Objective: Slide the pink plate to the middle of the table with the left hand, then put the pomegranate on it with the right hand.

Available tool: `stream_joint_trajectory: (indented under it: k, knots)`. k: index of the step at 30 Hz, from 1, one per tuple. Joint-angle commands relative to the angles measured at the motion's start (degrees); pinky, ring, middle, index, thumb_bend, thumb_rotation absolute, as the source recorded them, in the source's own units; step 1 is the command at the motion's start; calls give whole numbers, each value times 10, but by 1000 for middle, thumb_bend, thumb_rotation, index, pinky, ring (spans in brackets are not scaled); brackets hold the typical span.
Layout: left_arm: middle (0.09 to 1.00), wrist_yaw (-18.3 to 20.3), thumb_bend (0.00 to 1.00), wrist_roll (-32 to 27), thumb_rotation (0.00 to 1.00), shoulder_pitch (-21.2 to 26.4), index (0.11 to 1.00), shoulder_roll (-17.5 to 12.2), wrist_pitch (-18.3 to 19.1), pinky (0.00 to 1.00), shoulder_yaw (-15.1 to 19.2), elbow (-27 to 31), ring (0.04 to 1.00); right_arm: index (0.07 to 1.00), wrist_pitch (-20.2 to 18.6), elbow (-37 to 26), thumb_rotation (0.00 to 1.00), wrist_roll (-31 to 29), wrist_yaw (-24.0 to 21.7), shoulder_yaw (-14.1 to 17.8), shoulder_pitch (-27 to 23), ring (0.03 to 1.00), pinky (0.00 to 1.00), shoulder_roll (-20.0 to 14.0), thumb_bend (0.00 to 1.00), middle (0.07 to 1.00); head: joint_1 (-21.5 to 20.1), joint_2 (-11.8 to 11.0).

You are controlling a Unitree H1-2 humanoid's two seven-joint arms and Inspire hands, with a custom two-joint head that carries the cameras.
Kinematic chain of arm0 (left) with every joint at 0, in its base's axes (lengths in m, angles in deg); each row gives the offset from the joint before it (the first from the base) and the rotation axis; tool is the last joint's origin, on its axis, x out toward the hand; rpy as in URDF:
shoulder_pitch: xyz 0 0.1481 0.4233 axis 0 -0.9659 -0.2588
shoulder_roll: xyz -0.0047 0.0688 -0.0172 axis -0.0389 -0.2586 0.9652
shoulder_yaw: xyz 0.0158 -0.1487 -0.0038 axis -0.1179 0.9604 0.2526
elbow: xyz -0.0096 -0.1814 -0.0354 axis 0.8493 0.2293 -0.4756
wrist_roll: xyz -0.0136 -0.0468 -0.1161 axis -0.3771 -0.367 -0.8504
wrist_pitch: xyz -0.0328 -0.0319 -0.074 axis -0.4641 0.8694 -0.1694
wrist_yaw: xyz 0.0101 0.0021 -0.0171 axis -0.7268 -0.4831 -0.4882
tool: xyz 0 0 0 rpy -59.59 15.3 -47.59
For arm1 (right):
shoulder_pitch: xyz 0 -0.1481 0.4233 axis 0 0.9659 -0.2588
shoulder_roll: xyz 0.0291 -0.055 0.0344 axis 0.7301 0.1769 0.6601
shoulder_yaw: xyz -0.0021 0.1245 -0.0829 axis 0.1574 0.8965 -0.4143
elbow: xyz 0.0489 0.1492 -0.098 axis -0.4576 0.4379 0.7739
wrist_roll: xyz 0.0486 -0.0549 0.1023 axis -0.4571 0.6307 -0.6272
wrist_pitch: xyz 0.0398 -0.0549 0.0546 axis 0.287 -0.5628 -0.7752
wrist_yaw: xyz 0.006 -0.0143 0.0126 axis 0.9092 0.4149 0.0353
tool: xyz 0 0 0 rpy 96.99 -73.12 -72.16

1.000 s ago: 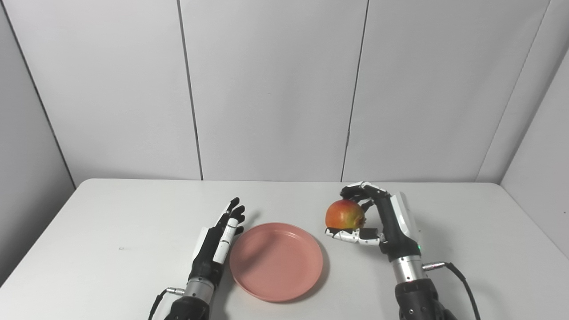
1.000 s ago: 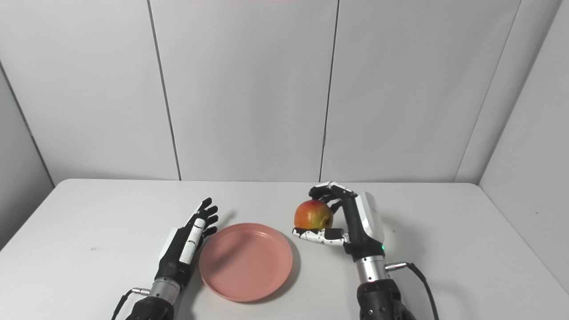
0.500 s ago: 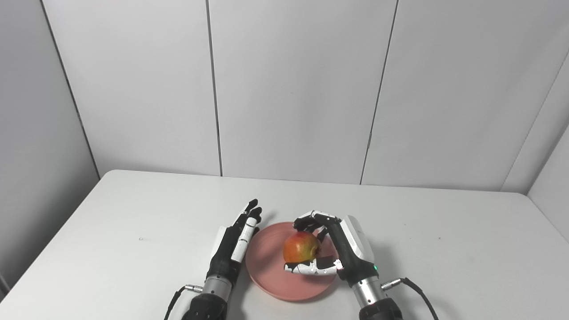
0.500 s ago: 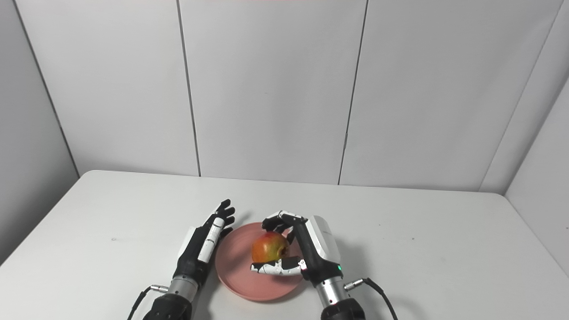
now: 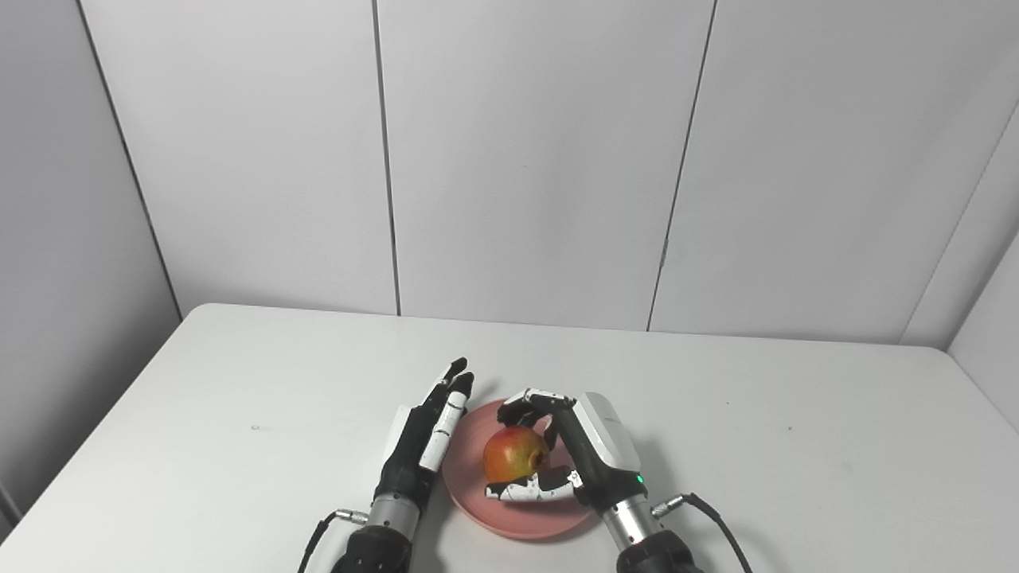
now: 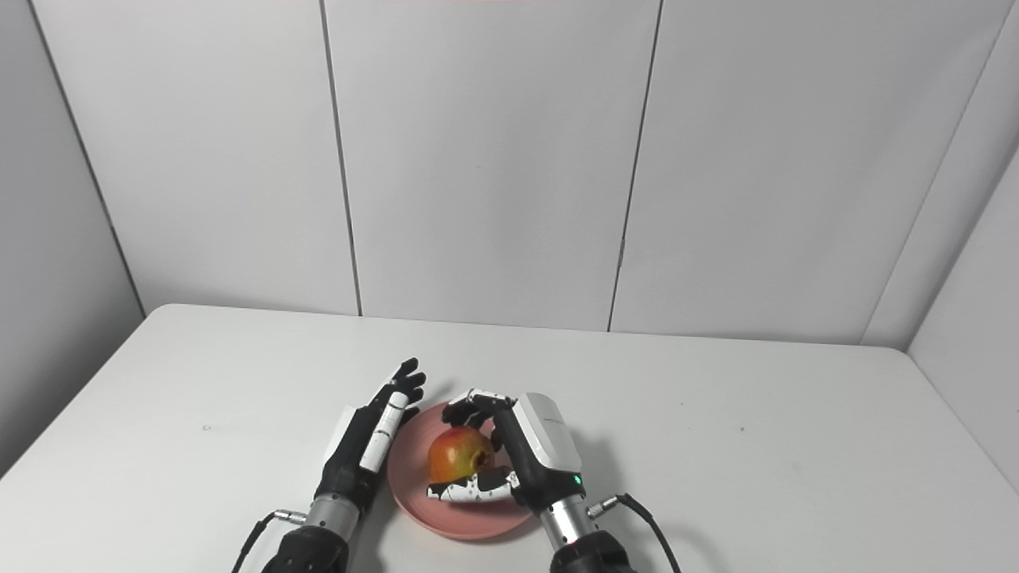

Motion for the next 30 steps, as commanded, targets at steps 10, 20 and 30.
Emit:
stream_joint_trajectory:
  k: [10,20,30]
  knots:
    - [935,4,566,-8,1000,-2,919,6,-15,891,-4,-14,928,534,36,41,0,21,34,-5,-43,458,390,-19,518,450,-3,0]
    - [925,3,572,-9,1000,-5,909,4,-10,885,-3,-7,912,540,37,29,4,7,8,-8,-34,517,466,-30,516,465,-6,1]
    - [933,4,582,-8,1000,-6,920,3,0,882,-2,-3,915,853,23,-30,328,-43,-74,0,-5,595,492,-48,649,711,-8,3]
